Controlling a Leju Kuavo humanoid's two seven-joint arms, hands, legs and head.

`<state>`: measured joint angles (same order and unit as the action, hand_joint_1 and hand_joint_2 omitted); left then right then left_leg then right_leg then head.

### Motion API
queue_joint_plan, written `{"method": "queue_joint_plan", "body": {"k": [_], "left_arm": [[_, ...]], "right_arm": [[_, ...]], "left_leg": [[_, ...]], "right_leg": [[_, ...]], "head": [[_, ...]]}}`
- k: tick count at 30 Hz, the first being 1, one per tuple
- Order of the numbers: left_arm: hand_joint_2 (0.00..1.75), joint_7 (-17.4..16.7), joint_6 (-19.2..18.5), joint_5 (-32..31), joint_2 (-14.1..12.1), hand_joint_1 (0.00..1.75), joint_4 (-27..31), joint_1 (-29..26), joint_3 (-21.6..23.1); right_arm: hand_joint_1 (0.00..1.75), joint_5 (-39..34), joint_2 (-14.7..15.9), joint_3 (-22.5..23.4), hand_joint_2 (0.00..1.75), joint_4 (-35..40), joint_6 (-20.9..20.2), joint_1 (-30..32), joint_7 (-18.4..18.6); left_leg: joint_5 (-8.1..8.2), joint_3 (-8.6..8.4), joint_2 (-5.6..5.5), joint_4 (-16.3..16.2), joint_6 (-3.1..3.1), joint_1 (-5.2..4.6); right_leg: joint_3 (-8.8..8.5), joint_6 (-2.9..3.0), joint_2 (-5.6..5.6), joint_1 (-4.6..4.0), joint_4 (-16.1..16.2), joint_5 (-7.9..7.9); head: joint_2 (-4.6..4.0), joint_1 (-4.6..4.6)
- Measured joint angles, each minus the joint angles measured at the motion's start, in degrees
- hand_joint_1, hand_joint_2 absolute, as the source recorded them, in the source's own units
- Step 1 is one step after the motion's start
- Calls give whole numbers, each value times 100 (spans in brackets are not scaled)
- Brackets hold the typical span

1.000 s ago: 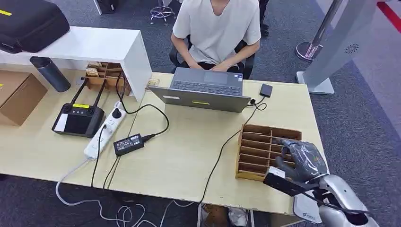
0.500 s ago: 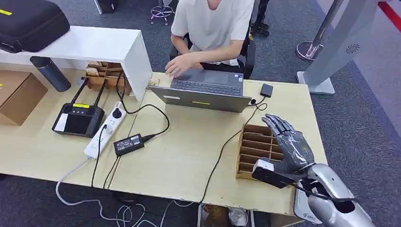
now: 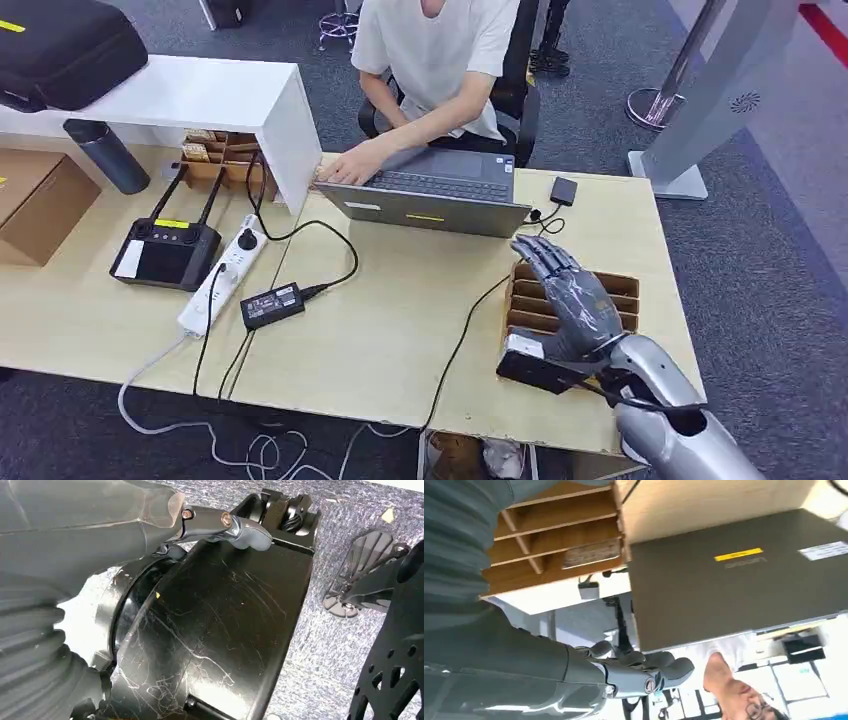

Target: Pass the card to the sensor for recognition and then transmit it.

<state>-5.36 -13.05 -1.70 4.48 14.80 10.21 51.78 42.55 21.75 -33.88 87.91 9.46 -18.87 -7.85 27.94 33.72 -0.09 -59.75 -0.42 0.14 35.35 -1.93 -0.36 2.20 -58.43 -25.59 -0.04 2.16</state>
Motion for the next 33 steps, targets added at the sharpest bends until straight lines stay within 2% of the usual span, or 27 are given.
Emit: {"method": "queue_joint_plan", "body": {"k": [14,19,33], "left_arm": [[175,-33,-52,-2,9,0,2,20,-2],[175,-42,-59,-216,22,0,2,22,-2],[175,-46,-68,-216,28,0,4,21,-22]], "right_arm": [[0,-247,-378,-376,175,-350,-48,-249,11],[0,-277,-400,-446,175,-550,-61,-296,59],[0,-52,-422,-511,175,-1051,9,-391,221]], "left_leg": [[0,0,-1,0,0,0],[0,1,-1,0,0,0],[0,0,-1,0,0,-1]], "right_leg": [[0,0,0,0,0,0],[0,0,0,0,1,0],[0,0,-1,0,1,0]], "head": [[0,0],[0,0],[0,2]]}}
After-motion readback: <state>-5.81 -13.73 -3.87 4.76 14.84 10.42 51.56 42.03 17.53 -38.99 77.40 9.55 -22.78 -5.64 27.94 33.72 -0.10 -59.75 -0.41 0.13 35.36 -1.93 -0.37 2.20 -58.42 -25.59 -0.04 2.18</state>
